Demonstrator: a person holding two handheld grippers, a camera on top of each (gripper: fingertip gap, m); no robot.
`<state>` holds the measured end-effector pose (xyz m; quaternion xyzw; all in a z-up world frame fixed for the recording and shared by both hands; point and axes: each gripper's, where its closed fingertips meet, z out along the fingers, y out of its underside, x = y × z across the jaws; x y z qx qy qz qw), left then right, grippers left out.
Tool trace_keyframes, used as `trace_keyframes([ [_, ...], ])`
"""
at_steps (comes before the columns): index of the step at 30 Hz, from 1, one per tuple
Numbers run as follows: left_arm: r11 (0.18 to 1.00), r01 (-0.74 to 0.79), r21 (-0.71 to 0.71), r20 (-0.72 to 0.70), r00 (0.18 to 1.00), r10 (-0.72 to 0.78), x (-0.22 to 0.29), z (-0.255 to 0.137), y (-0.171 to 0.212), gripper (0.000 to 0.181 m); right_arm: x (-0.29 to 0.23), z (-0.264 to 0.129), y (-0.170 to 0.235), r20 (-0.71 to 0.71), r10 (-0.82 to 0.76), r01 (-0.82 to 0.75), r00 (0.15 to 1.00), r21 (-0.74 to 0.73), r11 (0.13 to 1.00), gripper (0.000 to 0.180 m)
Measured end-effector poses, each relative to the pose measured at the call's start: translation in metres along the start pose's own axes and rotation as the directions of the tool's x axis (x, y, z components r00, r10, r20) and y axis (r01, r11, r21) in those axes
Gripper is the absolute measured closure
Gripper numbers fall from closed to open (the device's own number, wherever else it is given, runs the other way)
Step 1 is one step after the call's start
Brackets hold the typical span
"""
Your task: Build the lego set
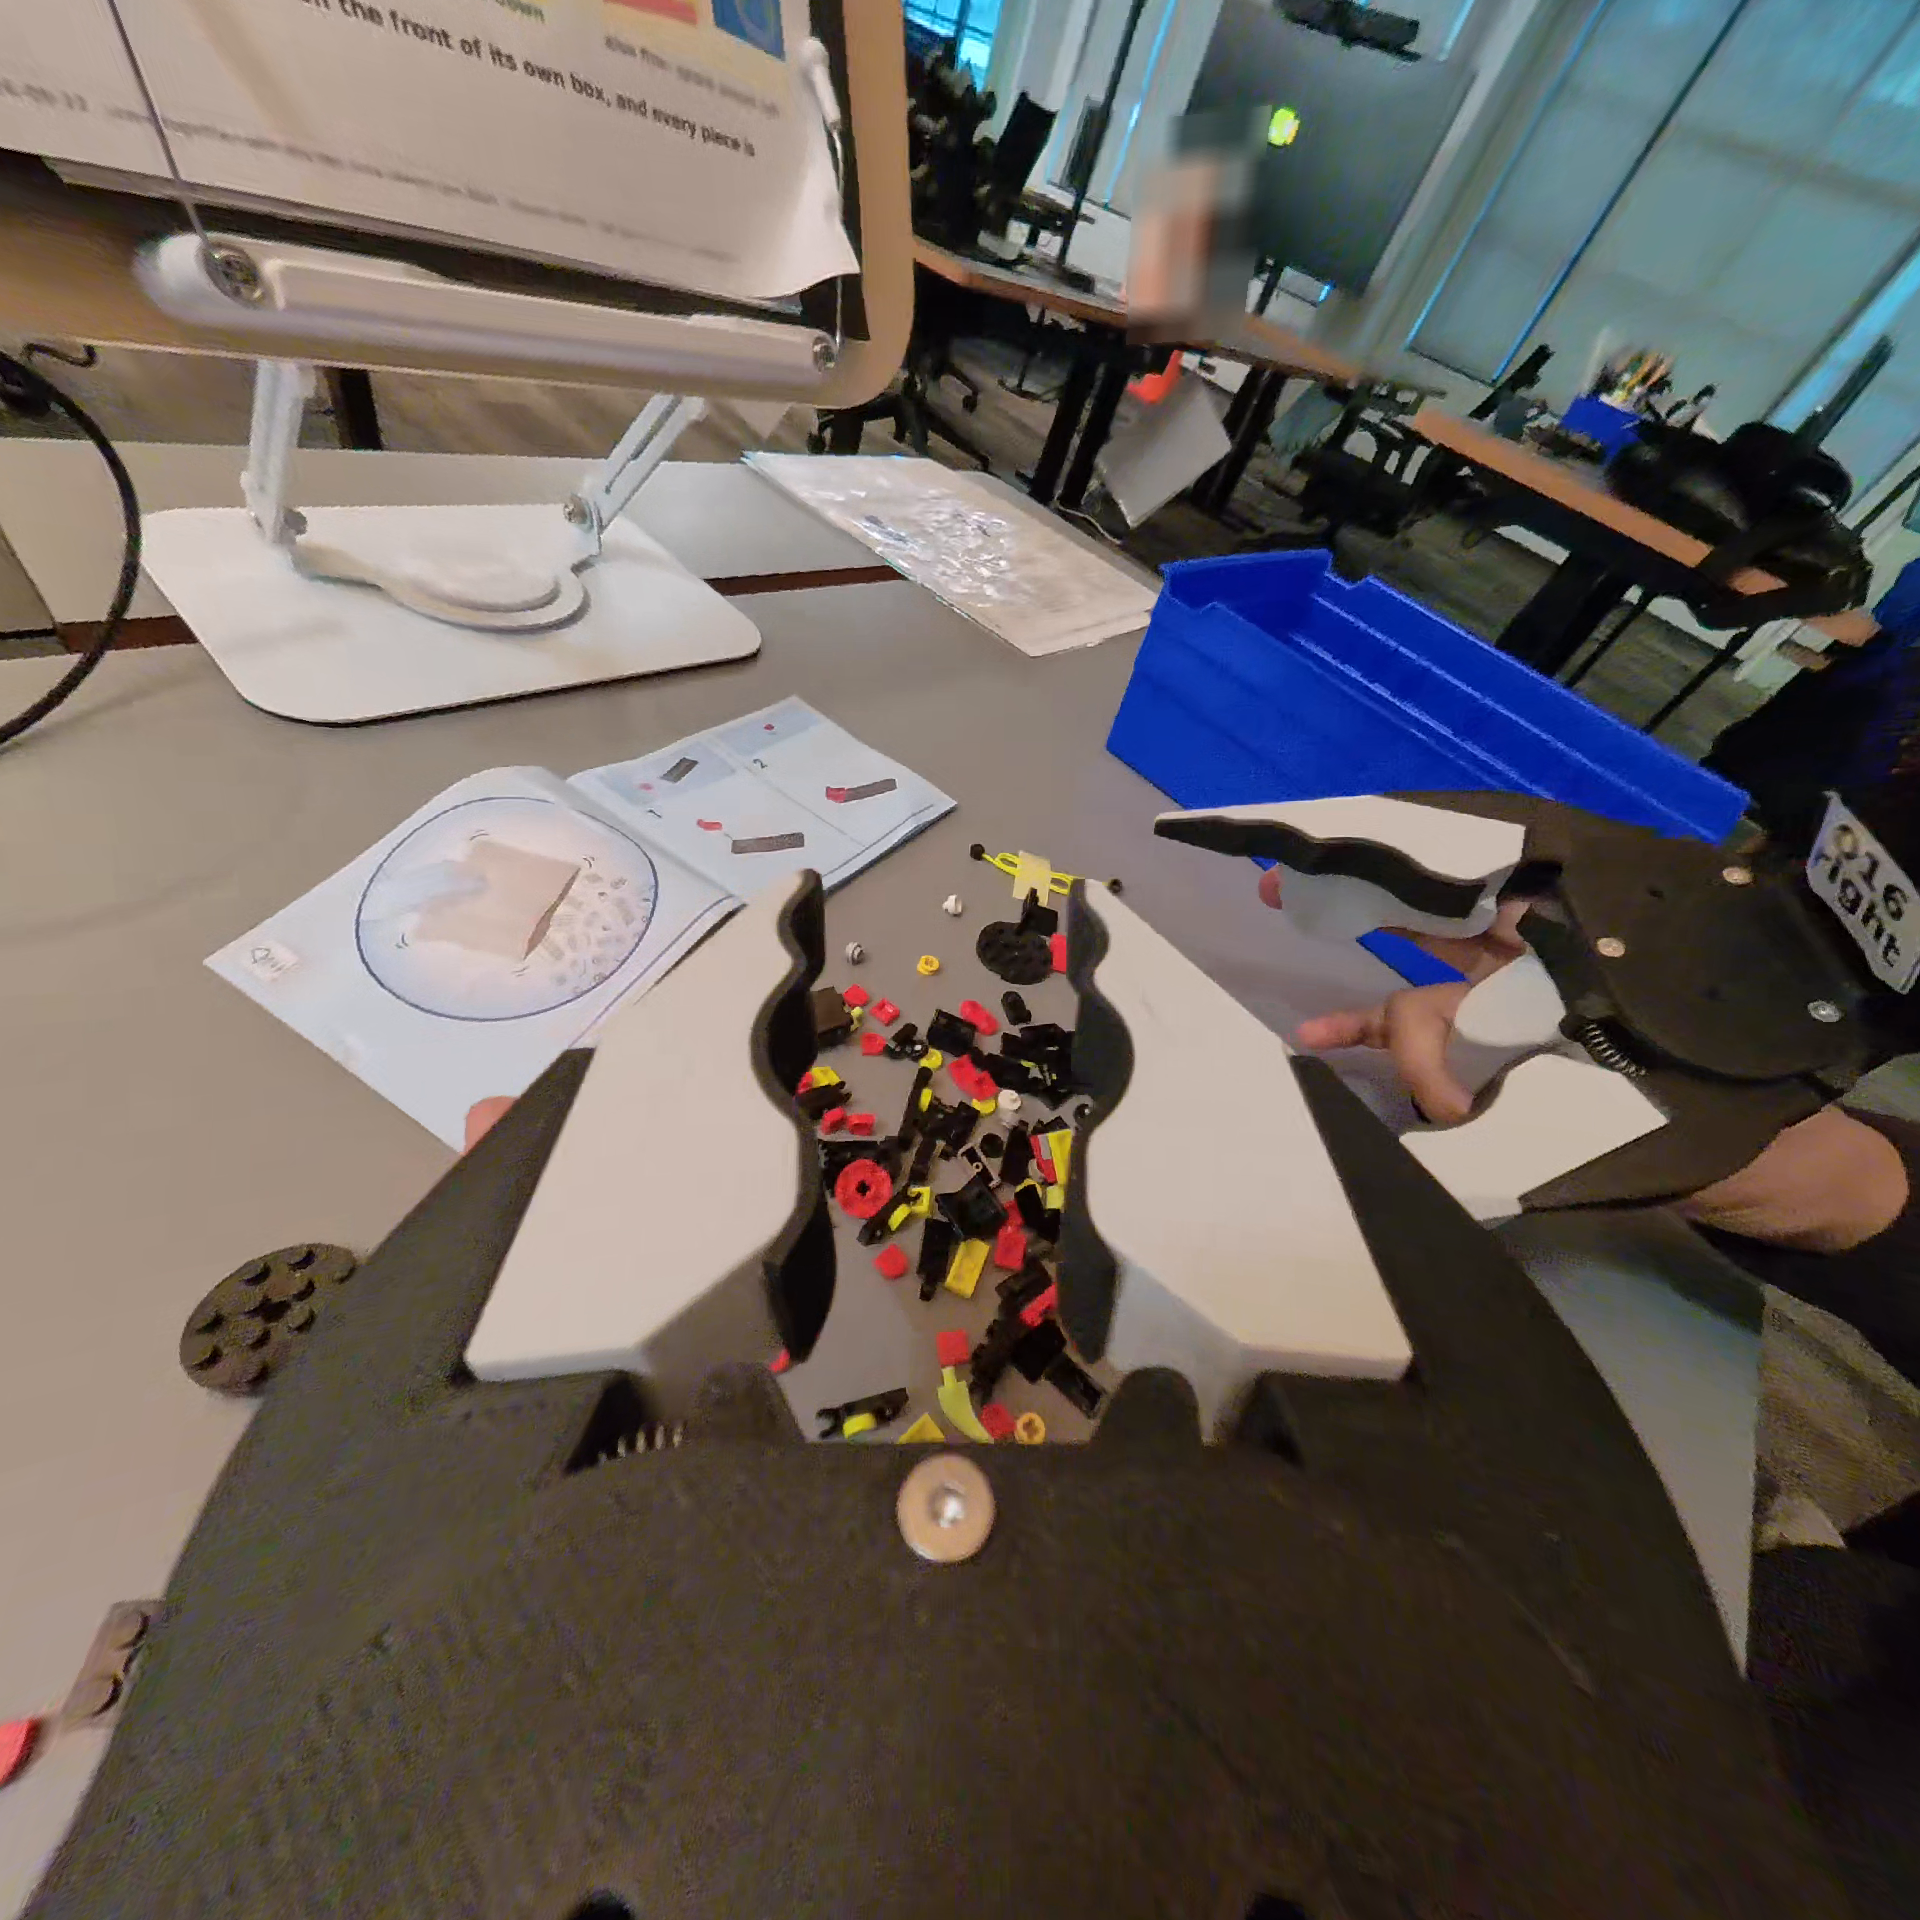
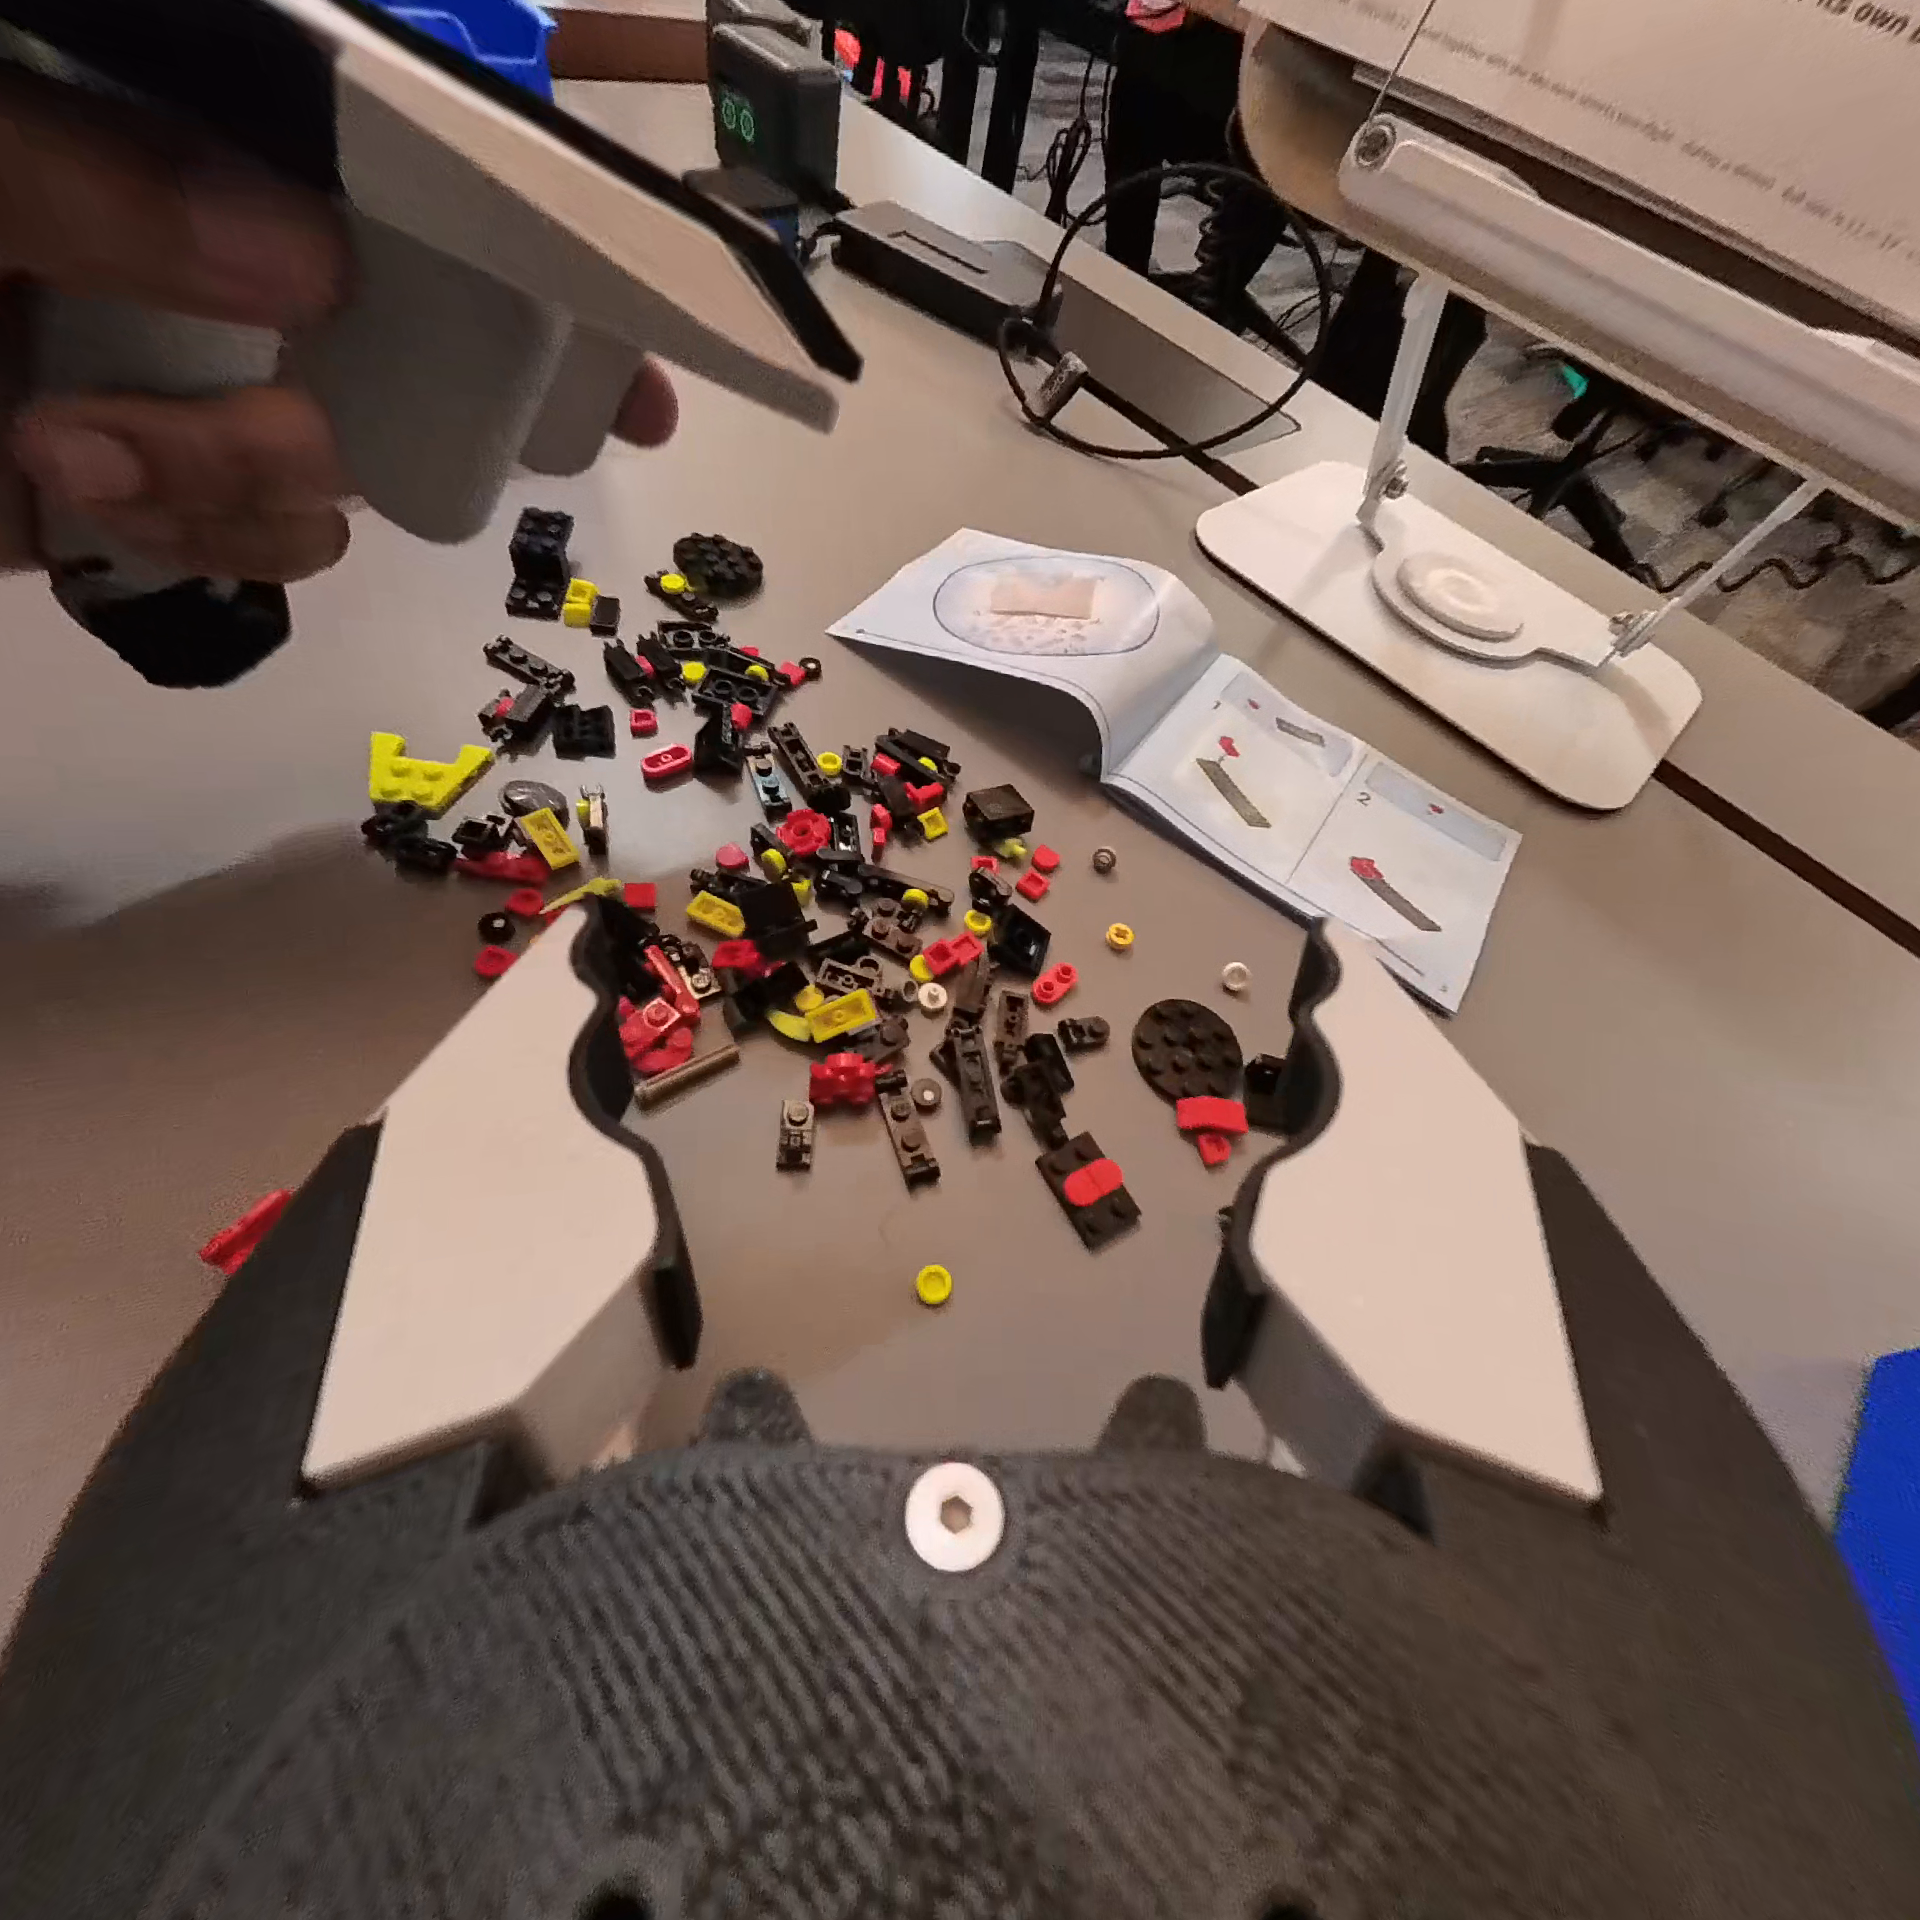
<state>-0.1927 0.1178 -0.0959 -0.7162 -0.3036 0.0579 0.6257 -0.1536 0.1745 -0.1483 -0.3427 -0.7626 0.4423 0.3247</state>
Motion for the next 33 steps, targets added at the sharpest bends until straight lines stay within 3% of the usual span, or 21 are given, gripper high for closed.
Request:
trace_keyframes([
  [5,1.000,-0.006,-0.023,-0.010,1.000,0.006,0.003,0.008,0.008,0.149,0.007,-0.007,-0.005,0.028,0.017,-0.018,0.999,0.030,0.999,0.080],
  [11,1.000,0.003,-0.009,-0.018,1.000,-0.003,0.006,0.013,0.011,0.181,0.023,-0.019,-0.016,0.036,0.084,-0.087,0.996,0.095,0.992,0.108],
  [12,1.000,0.016,-0.006,0.013,1.000,-0.016,0.002,0.013,0.011,0.181,0.024,-0.020,-0.019,0.053,0.114,-0.119,0.992,0.112,0.987,0.136],
  [13,1.000,0.022,-0.007,0.055,0.998,-0.022,-0.003,0.013,0.012,0.181,0.019,-0.021,-0.024,0.103,0.138,-0.150,0.985,0.129,0.980,0.180],
  [15,1.000,-0.003,-0.022,0.119,0.993,0.005,-0.010,0.013,0.013,0.181,0.016,-0.023,-0.031,0.171,0.214,-0.240,0.962,0.146,0.960,0.180],
  [19,0.999,-0.041,-0.029,0.137,0.990,0.044,-0.007,0.012,0.014,0.181,0.023,-0.024,-0.038,0.168,0.288,-0.315,0.943,0.167,0.934,0.180],
  [25,0.998,-0.035,-0.054,0.118,0.992,0.041,0.000,0.012,0.023,0.181,0.032,-0.017,-0.032,0.050,0.157,-0.162,0.986,0.134,0.978,0.180],
  [33,0.999,-0.039,-0.025,0.092,0.995,0.041,0.004,0.009,0.025,0.181,0.035,-0.011,-0.041,-0.015,0.114,-0.109,0.993,0.184,0.977,0.180],
])
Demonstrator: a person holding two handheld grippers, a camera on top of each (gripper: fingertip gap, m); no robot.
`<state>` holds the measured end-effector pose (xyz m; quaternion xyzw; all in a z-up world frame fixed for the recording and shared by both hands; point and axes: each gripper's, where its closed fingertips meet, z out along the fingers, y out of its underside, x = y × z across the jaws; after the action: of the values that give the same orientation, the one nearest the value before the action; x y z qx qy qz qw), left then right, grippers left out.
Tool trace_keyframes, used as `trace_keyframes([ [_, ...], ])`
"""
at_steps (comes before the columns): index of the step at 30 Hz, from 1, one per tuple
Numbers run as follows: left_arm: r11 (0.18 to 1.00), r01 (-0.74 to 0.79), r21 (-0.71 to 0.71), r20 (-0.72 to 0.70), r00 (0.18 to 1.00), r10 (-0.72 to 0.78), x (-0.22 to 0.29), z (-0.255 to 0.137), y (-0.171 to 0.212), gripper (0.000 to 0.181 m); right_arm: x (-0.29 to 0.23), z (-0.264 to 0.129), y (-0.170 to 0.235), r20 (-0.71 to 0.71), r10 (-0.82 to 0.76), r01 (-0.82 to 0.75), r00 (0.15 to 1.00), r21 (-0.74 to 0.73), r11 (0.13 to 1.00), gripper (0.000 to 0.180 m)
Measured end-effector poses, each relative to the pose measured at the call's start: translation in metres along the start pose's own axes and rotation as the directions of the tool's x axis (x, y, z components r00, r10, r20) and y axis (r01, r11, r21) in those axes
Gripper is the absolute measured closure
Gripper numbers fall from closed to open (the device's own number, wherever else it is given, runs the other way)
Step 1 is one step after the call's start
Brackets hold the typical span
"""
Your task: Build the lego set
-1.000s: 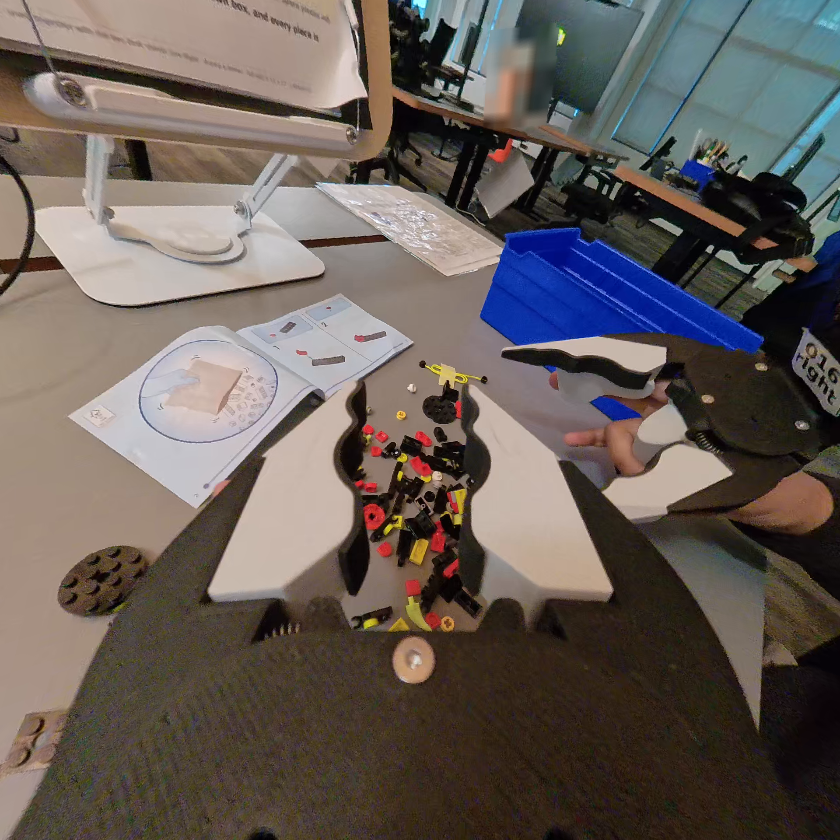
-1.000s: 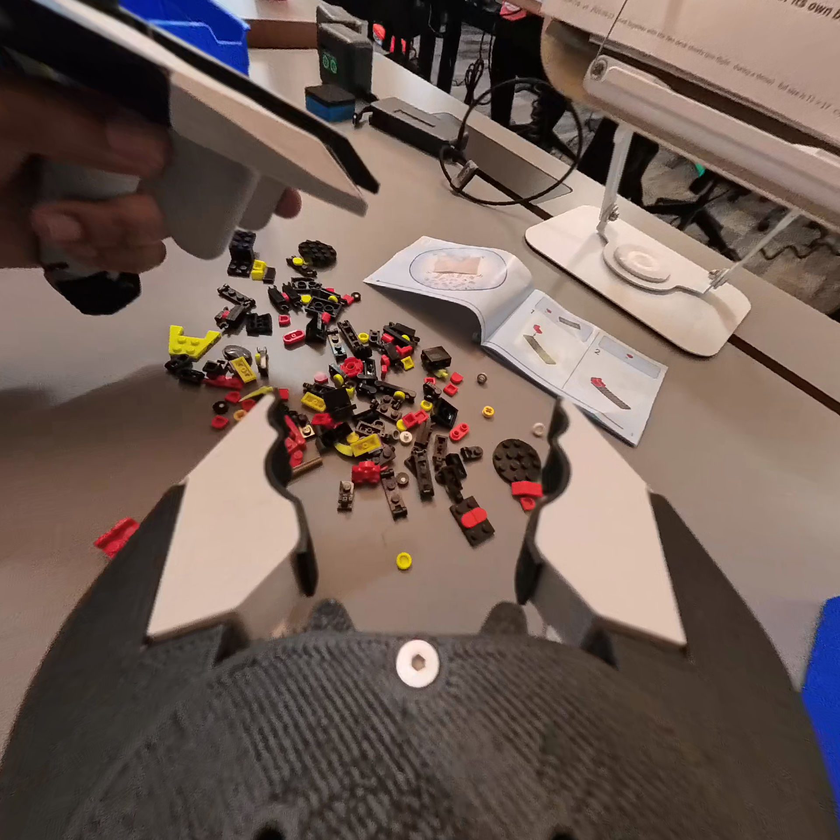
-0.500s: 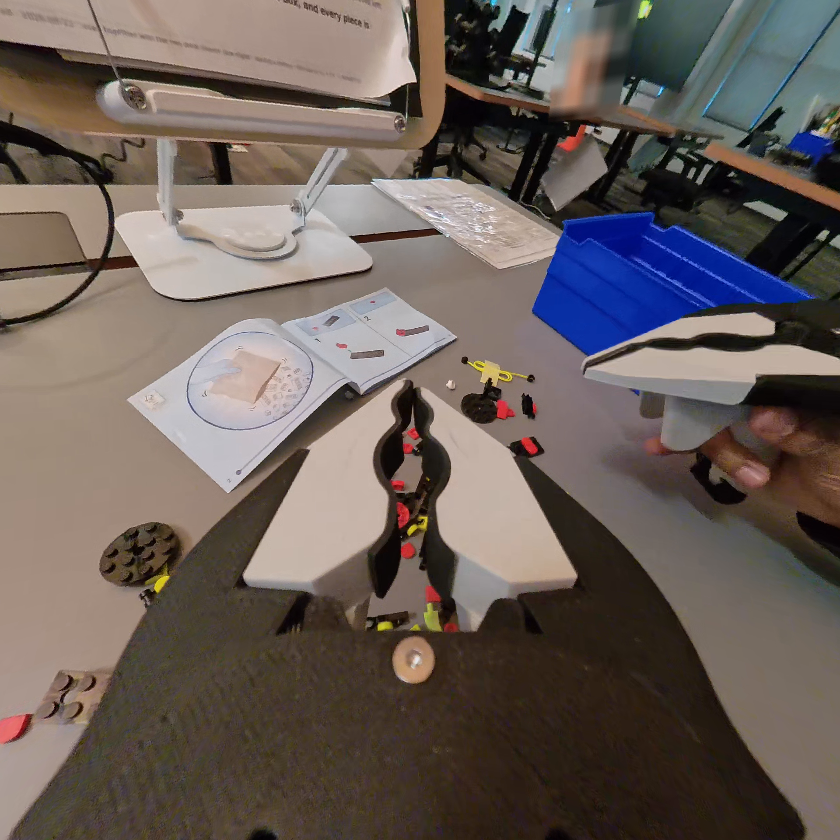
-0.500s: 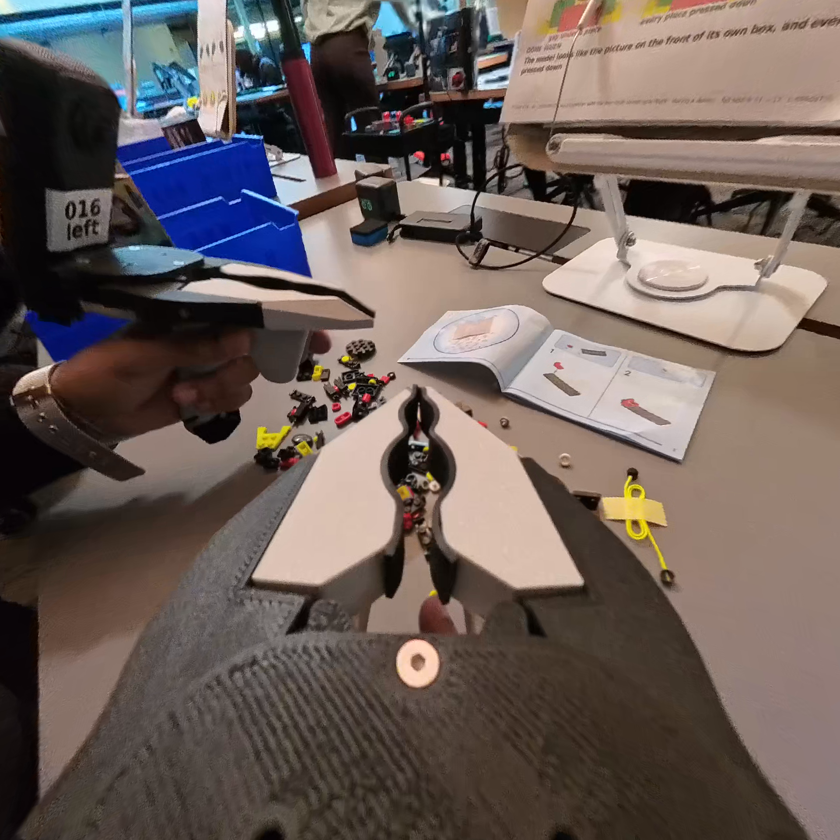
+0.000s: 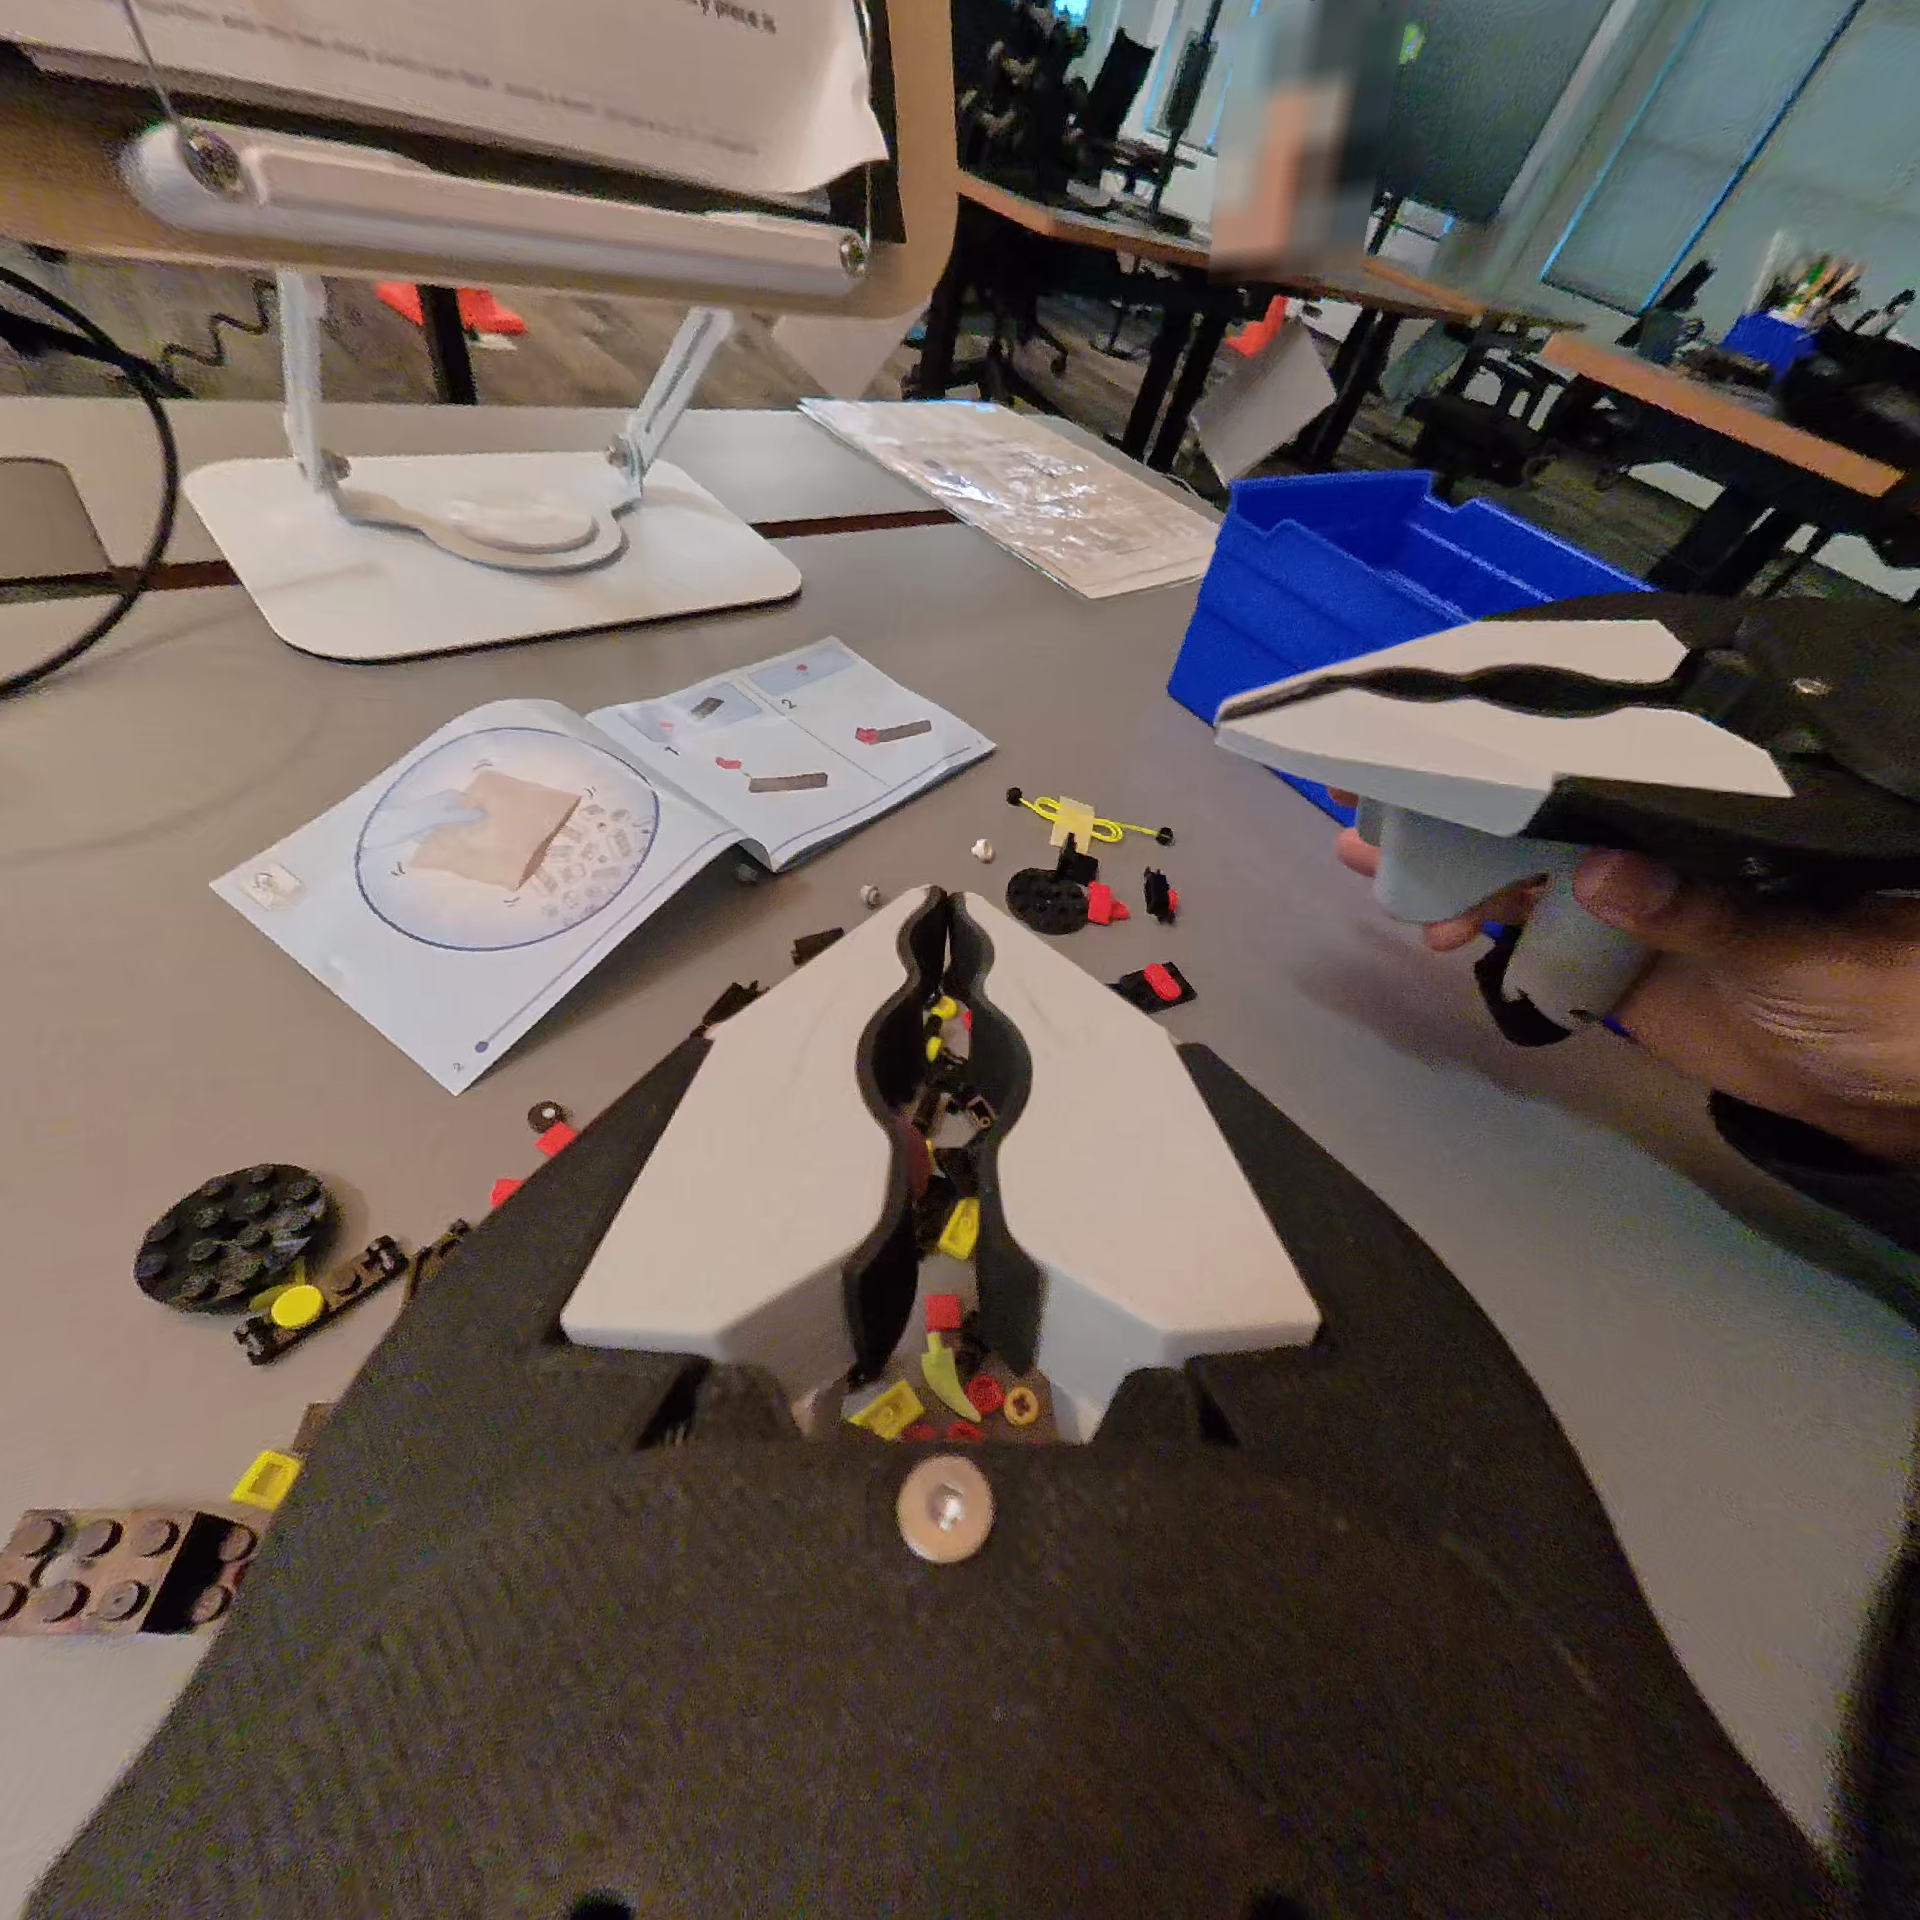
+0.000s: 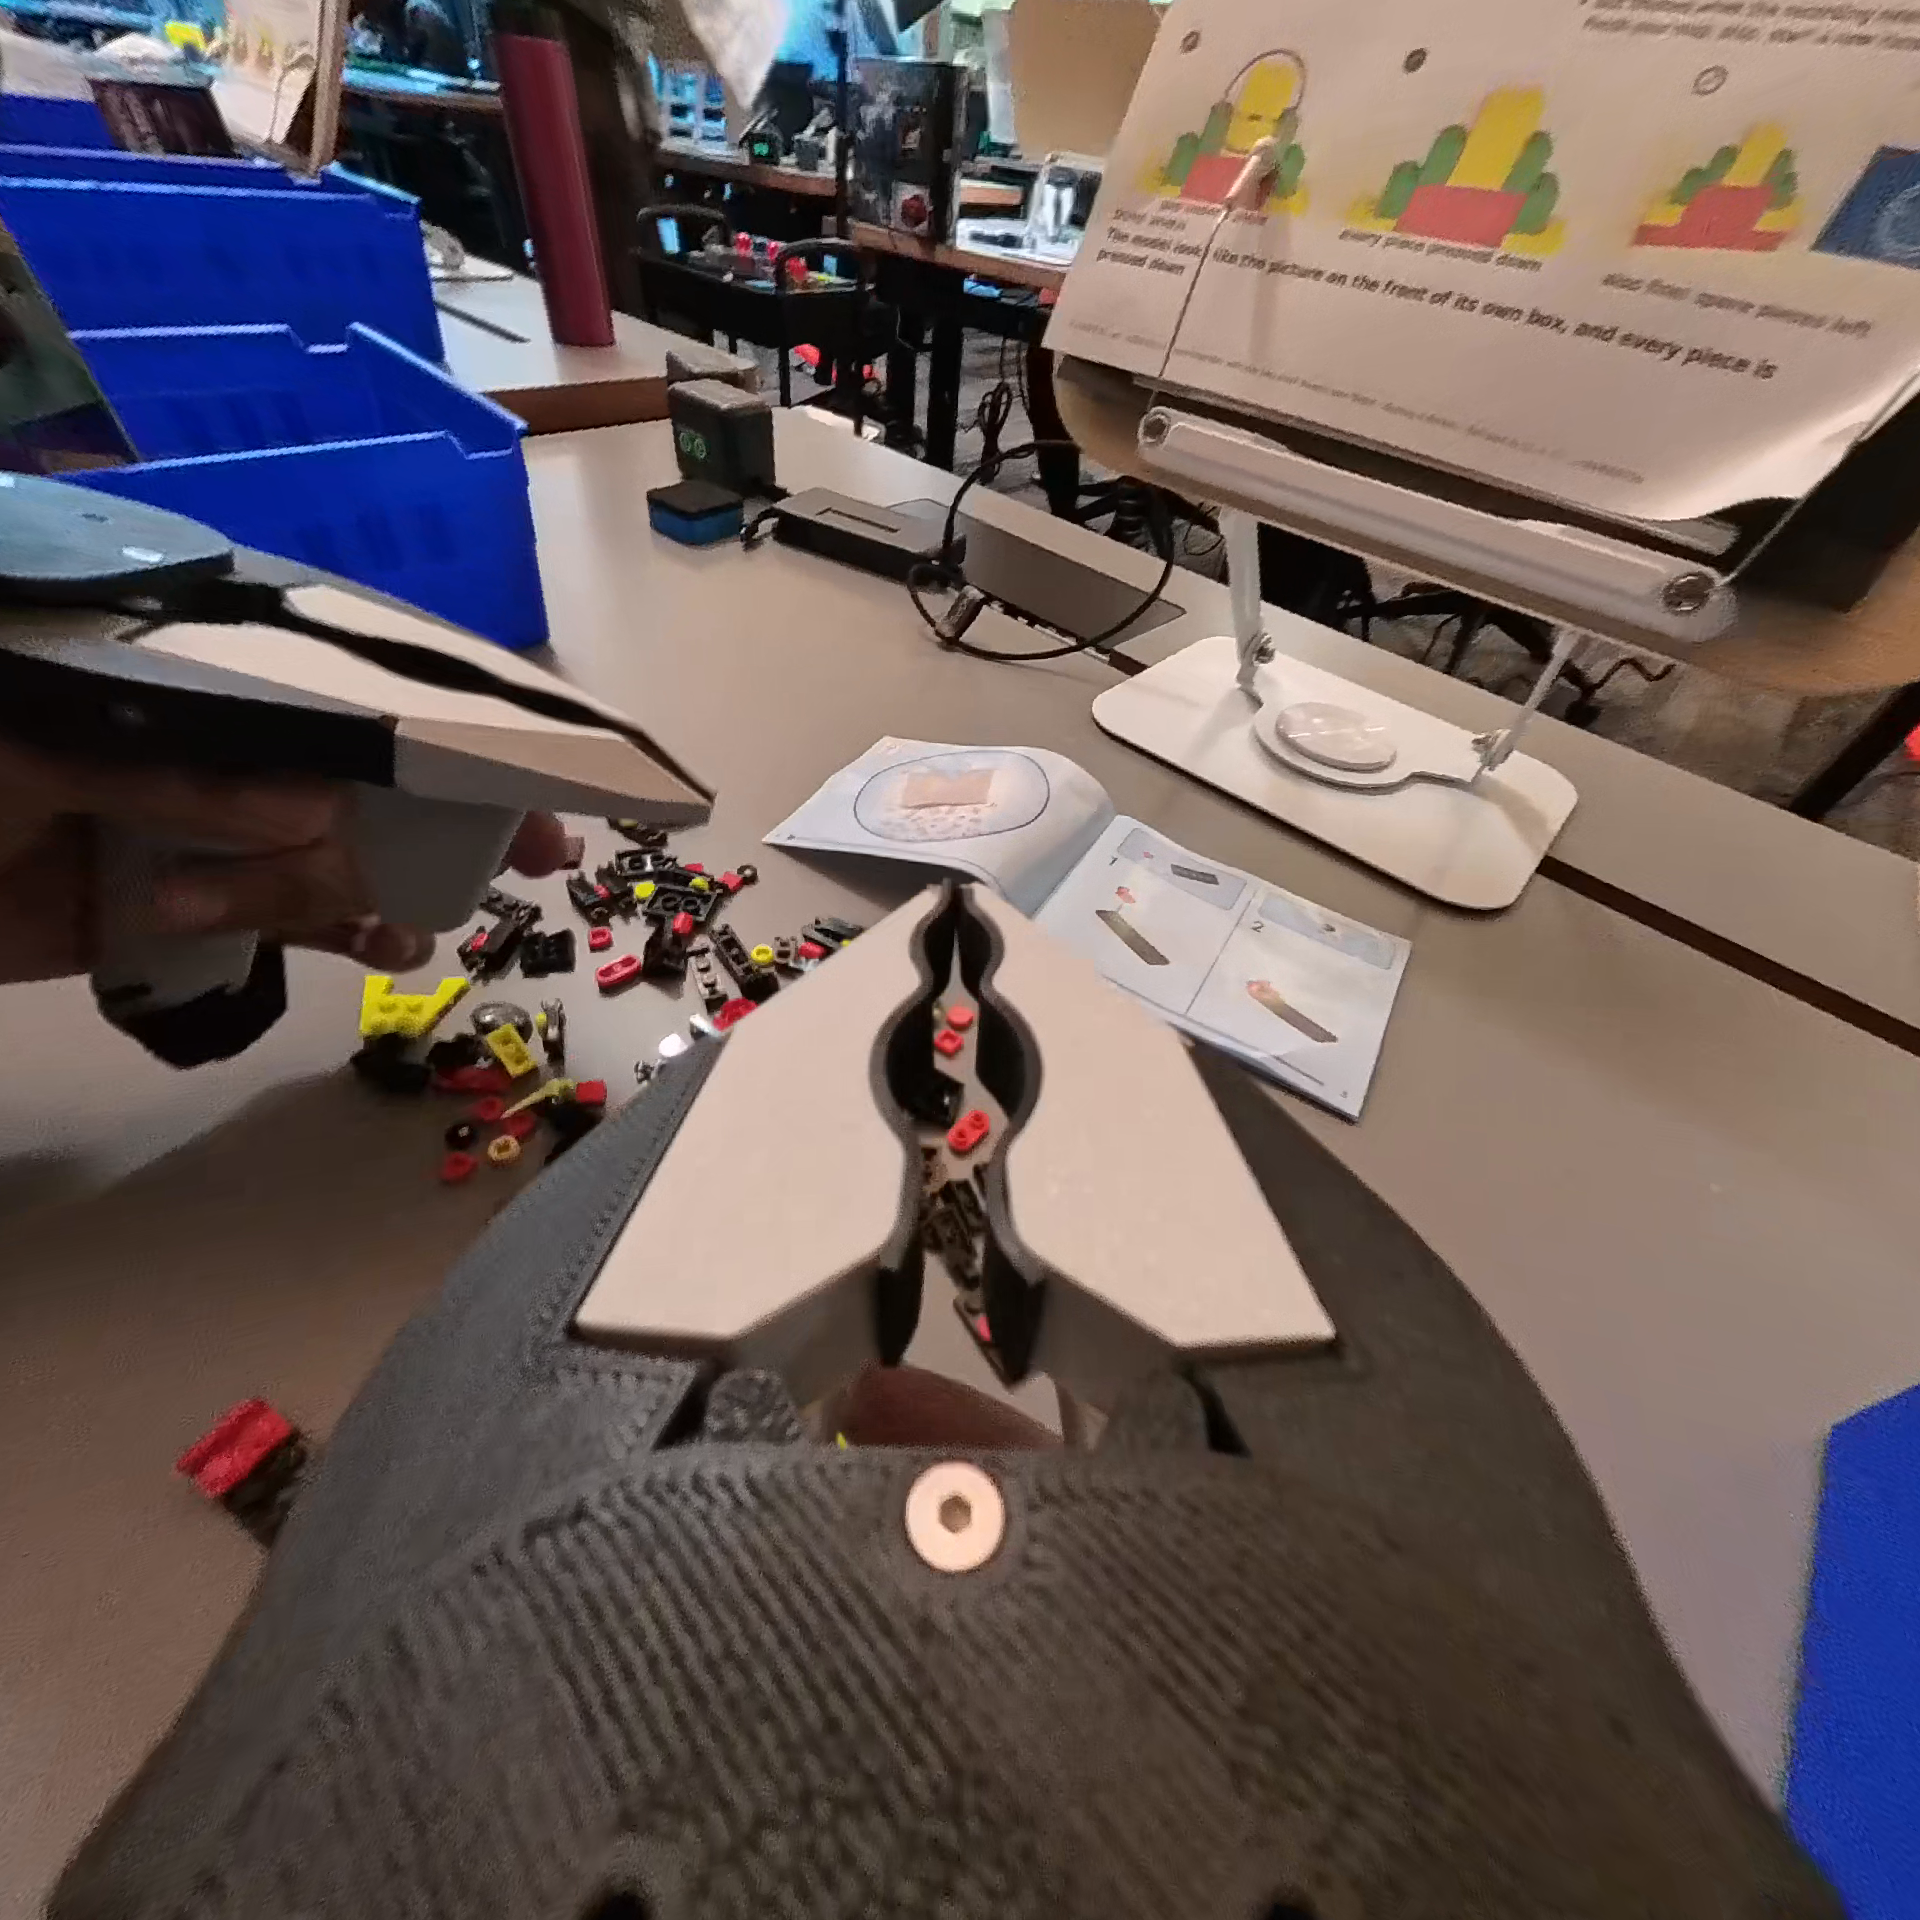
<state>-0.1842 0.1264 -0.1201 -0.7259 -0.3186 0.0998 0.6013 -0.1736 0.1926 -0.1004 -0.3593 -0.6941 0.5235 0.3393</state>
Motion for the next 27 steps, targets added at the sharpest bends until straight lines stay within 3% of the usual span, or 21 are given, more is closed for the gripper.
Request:
trace_keyframes([
  [6,0.997,0.072,0.010,-0.089,0.993,-0.071,0.010,-0.003,-0.003,0.181,-0.001,0.002,-0.007,-0.052,-0.009,0.011,0.999,0.038,0.999,0.180],
  [10,0.998,0.033,0.056,0.024,0.999,-0.035,-0.002,-0.007,-0.009,0.181,-0.003,0.001,-0.009,-0.049,-0.051,0.053,0.998,0.049,0.997,0.180],
  [14,1.000,0.026,0.017,-0.008,1.000,-0.026,0.006,-0.006,-0.005,0.181,-0.006,0.000,-0.008,-0.029,-0.042,0.044,0.999,0.048,0.998,0.180],
  [19,0.997,0.075,0.015,-0.089,0.993,-0.074,0.018,-0.008,-0.007,0.171,-0.014,-0.001,-0.008,0.037,-0.030,0.029,0.999,0.049,0.998,0.180],
  [27,0.998,0.063,0.022,-0.084,0.995,-0.061,0.017,-0.008,-0.006,0.162,-0.035,-0.009,-0.008,0.215,-0.035,0.022,0.976,0.066,0.998,0.180],
])
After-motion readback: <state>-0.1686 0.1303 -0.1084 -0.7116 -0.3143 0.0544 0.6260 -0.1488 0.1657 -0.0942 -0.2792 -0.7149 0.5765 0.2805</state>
